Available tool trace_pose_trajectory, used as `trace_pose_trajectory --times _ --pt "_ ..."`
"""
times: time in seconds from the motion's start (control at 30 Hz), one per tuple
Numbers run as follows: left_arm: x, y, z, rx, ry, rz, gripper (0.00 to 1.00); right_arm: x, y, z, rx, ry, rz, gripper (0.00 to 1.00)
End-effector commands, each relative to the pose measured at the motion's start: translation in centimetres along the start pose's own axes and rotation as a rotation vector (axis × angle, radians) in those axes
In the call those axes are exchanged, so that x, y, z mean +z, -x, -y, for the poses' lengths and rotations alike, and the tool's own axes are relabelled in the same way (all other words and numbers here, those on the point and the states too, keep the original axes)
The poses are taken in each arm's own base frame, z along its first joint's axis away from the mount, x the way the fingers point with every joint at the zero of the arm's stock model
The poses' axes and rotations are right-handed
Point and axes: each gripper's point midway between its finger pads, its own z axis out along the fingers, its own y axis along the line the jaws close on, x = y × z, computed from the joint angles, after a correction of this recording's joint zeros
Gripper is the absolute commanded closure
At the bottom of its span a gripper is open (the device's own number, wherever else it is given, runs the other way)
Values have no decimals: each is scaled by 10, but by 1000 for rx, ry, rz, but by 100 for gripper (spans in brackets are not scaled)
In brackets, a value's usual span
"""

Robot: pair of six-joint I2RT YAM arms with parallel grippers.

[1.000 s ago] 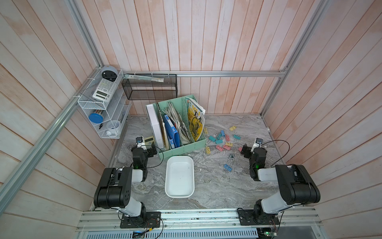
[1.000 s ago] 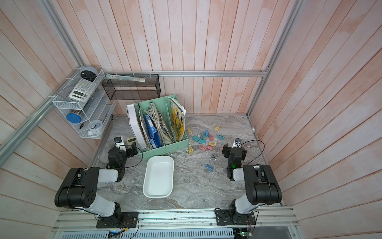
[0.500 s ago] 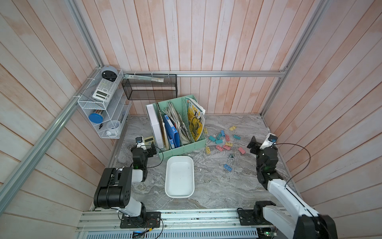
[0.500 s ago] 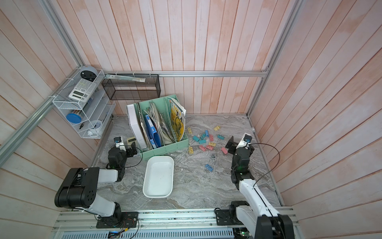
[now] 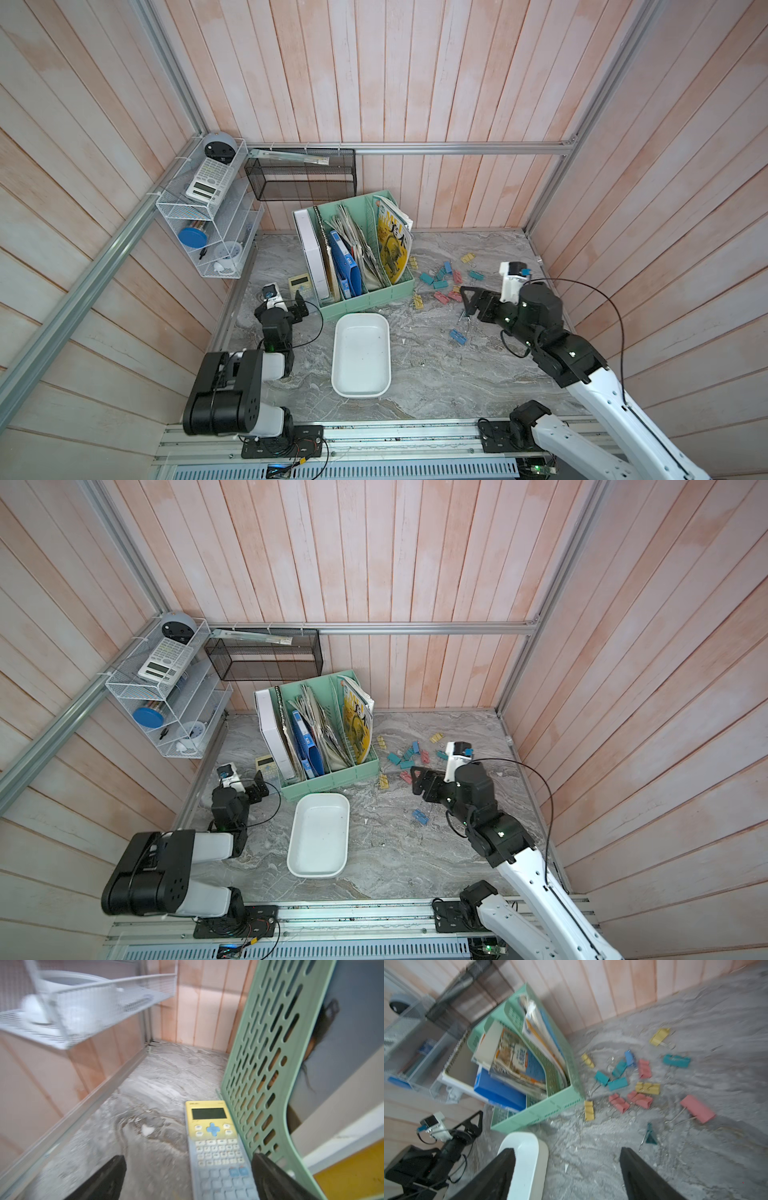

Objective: Put the binder clips in the storage box
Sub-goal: Adjust the storage box at the center of the board.

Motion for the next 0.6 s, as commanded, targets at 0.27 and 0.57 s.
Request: trace_pose_trajectory --times 0.27,0.57 --pt "-134 121 36 -348 -90 -188 0 68 -87 -106 -205 165 -365 14" --pt "-150 32 102 -295 -278 -577 0 61 -113 -88 -272 178 -367 14"
